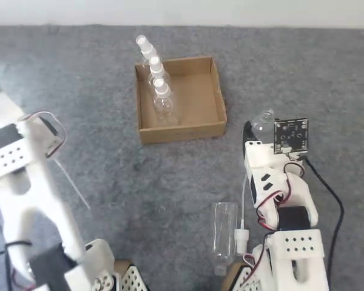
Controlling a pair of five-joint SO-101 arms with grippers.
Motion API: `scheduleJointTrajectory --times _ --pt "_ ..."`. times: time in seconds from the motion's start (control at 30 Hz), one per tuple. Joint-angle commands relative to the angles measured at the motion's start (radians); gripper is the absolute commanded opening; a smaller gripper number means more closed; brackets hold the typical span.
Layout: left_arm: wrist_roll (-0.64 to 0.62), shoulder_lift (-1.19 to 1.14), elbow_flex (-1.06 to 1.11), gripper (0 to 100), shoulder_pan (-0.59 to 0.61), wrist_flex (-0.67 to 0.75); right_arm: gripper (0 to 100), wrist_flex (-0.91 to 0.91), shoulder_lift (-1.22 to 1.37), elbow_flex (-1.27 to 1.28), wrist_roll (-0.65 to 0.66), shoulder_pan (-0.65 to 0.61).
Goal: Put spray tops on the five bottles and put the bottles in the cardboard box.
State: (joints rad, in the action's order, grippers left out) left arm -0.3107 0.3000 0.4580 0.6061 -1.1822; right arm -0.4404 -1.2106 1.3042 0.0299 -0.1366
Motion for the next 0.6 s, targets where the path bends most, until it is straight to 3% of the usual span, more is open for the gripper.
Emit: scheduleJointTrajectory --times 0.0,0.3,0.57 --pt "0.0 0.123 0.013 1 -0.026 -0.003 6.8 0.013 -0.03 -0.003 0.02 -0.03" --pt "-0.058 0.304 0.088 1 -0.101 -0.002 6.9 0.012 -0.03 0.015 0.023 -0.127" --pt "-0.115 0.427 0.09 1 -0.158 0.005 6.6 0.012 -0.03 0.032 0.11 -0.179"
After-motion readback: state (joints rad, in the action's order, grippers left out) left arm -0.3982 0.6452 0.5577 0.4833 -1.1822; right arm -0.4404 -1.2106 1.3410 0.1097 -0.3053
